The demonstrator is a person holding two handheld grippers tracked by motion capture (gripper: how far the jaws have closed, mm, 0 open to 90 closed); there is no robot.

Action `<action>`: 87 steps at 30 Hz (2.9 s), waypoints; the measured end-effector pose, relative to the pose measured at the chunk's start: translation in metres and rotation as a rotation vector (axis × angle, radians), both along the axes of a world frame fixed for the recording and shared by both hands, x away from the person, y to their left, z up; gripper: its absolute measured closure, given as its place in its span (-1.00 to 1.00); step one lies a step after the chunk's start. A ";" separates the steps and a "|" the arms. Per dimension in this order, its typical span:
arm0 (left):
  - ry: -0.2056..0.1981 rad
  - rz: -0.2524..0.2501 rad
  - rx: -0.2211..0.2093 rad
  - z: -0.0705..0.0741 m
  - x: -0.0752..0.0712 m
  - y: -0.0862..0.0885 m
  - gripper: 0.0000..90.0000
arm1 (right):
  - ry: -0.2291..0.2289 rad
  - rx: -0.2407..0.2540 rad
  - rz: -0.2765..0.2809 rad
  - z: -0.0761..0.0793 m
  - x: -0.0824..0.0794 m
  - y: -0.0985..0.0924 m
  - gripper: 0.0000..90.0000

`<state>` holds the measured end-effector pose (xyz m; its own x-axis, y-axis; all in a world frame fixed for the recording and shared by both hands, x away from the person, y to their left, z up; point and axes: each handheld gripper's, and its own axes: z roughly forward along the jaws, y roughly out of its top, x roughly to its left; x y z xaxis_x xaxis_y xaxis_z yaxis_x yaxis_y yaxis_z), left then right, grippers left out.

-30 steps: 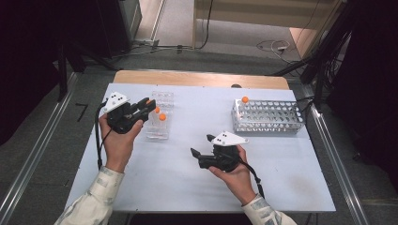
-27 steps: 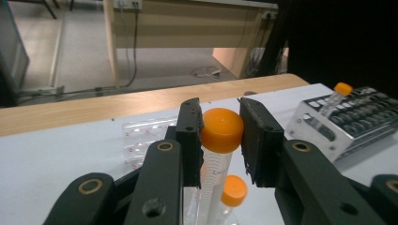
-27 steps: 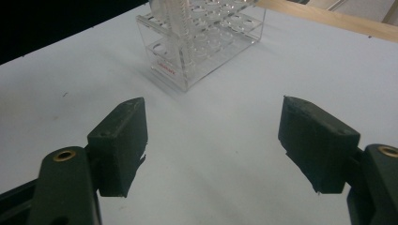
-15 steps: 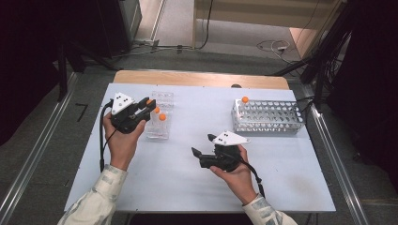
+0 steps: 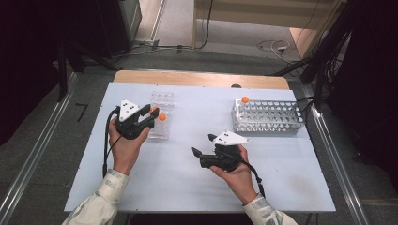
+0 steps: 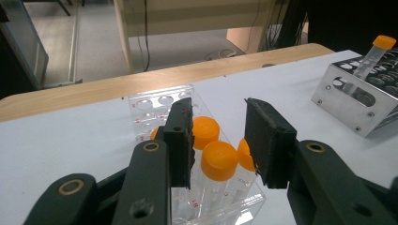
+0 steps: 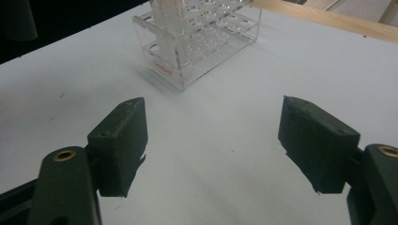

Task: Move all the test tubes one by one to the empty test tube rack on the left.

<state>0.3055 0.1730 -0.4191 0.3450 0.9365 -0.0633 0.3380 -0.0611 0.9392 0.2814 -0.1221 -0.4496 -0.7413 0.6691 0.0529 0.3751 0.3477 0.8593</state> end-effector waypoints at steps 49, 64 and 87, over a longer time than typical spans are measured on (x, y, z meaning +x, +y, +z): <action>0.063 -0.138 -0.071 -0.037 -0.072 -0.034 -0.26 | -0.075 -0.024 -0.489 -0.009 0.134 -0.084 0.54; 0.070 -0.141 -0.072 -0.038 -0.071 -0.035 -0.29 | -0.162 0.039 -0.462 0.030 0.120 -0.090 0.60; 0.042 -0.189 -0.109 -0.024 -0.071 -0.049 -0.29 | -0.105 0.015 -0.069 0.019 0.031 -0.032 0.60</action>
